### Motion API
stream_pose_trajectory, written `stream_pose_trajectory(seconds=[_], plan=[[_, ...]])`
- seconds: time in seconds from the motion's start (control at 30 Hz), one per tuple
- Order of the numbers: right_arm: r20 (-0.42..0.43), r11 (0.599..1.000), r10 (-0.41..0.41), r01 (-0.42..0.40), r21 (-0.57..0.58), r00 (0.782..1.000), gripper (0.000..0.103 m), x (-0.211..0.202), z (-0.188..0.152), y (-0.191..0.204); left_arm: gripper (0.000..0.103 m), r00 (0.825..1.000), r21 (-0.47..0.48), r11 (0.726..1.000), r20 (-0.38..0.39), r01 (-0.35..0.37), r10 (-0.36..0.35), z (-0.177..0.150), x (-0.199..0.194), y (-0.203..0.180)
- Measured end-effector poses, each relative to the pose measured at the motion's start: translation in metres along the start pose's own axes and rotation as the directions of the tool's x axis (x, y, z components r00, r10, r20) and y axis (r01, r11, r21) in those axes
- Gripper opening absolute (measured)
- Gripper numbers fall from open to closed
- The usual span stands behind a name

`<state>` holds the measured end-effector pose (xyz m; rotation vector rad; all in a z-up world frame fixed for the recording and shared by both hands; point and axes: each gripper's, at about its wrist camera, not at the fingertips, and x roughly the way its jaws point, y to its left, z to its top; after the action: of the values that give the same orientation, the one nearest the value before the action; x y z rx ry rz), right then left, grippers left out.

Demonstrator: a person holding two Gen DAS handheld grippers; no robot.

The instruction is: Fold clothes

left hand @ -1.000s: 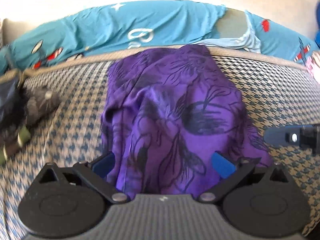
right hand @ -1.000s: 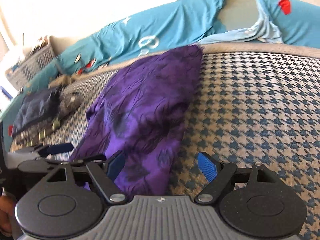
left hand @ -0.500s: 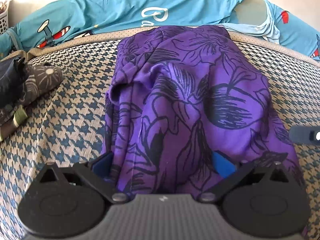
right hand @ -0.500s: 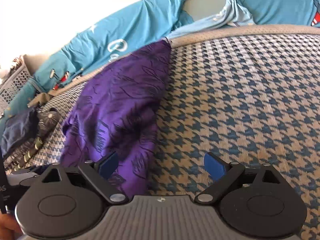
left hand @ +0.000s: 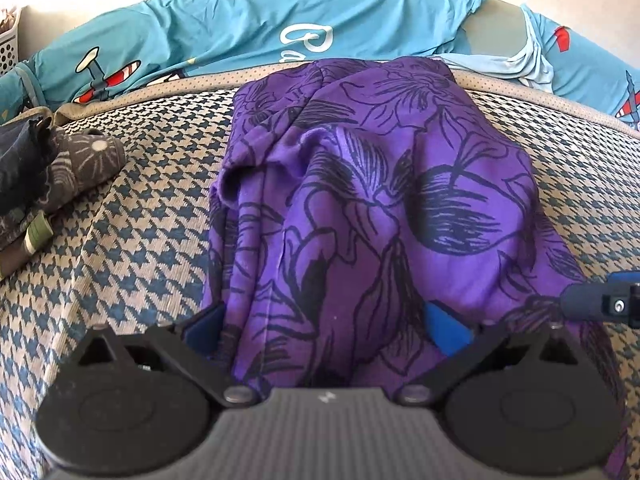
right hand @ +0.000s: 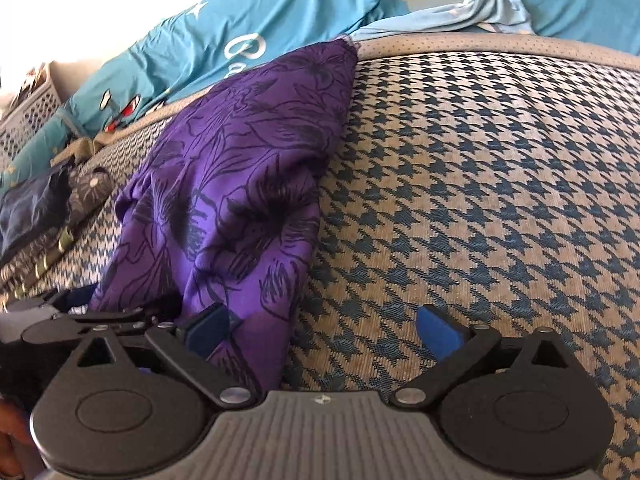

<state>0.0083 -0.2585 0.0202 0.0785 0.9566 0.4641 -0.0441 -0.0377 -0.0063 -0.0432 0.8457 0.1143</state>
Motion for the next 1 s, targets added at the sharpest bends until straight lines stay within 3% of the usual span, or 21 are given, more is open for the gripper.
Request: stream_pose_trajectory(seconds=[0.43, 1.0], plan=[[-0.004, 0.999, -0.016, 0.016, -0.034, 1.000, 0.103, -0.002, -0.006, 0.006, 0.103, 0.996, -0.004, 1.000, 0.086, -0.028, 0.029, -0.016, -0.009, -0.005], [-0.015, 1.000, 0.005, -0.005, -0.002, 1.000, 0.103, -0.019, -0.016, -0.005, 0.103, 0.995, 0.009, 0.999, 0.095, -0.032, 0.031, -0.025, -0.016, -0.007]])
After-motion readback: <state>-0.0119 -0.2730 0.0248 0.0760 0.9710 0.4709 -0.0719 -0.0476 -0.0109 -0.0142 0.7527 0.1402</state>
